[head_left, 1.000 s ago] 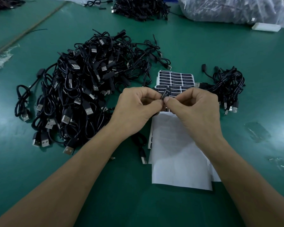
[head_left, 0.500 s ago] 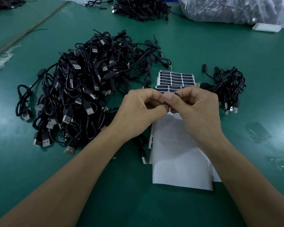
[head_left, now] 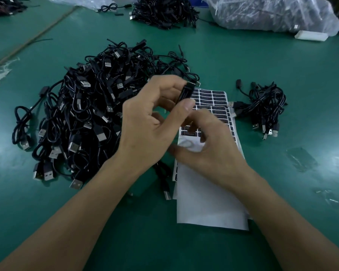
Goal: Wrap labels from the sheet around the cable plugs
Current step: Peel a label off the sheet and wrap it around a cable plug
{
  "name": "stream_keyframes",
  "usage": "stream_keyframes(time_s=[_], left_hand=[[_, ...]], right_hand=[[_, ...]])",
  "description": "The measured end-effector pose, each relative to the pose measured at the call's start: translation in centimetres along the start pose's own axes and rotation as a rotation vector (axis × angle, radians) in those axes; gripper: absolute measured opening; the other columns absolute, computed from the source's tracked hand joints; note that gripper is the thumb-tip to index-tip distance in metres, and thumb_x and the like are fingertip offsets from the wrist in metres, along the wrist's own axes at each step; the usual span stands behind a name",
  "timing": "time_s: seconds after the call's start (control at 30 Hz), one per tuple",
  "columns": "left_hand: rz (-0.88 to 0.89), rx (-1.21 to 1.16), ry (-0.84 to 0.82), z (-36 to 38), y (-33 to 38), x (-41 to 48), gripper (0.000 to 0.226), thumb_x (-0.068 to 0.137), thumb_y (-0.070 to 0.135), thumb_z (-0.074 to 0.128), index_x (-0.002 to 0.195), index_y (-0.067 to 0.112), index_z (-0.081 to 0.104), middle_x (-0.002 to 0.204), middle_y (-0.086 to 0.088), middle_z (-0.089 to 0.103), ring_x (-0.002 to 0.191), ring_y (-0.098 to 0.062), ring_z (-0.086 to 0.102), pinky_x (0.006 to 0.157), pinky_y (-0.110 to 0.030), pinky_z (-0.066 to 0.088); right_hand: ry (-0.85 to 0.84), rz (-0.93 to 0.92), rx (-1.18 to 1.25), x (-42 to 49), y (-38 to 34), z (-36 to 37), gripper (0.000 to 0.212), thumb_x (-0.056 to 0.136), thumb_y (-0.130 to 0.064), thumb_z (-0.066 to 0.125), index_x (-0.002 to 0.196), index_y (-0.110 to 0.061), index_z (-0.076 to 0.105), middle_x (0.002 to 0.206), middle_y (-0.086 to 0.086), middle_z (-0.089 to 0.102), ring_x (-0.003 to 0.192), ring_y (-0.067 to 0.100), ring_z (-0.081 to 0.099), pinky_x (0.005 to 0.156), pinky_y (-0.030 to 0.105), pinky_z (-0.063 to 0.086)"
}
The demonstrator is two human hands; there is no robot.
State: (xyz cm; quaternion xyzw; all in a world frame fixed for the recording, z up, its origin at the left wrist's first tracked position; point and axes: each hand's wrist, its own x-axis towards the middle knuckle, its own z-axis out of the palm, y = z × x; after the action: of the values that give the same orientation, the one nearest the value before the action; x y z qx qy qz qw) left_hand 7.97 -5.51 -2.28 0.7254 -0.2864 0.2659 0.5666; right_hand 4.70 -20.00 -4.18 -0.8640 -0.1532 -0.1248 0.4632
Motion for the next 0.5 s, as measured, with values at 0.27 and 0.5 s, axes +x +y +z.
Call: stream_keyframes(time_s=[0.27,0.5], left_hand=[[-0.164,-0.289,-0.026,-0.2,1.6,0.7,0.015,0.098,0.007,0.062,0.098,0.021,0.056,0.081,-0.001,0.075,0.064,-0.02,0.071,0.044,-0.018,0.047],[-0.322,-0.353,0.381,-2.2,-0.2,1.9,0.029,0.109,0.023,0.039,0.088,0.015,0.057,0.079,-0.001,0.075,0.065,-0.02,0.071,0.042,-0.023,0.044]], right_hand=[[0.081,-0.076,0.044,0.3,-0.2,1.1,0.015,0.088,-0.008,0.067,0.088,-0.022,0.066,0.086,-0.005,0.067,0.077,0.008,0.061,0.068,0.027,0.048],[0.285,-0.027,0.26,0.3,-0.6,-0.7,0.014,0.098,-0.013,0.061,0.101,-0.019,0.073,0.076,-0.007,0.07,0.06,0.007,0.063,0.054,0.013,0.048]])
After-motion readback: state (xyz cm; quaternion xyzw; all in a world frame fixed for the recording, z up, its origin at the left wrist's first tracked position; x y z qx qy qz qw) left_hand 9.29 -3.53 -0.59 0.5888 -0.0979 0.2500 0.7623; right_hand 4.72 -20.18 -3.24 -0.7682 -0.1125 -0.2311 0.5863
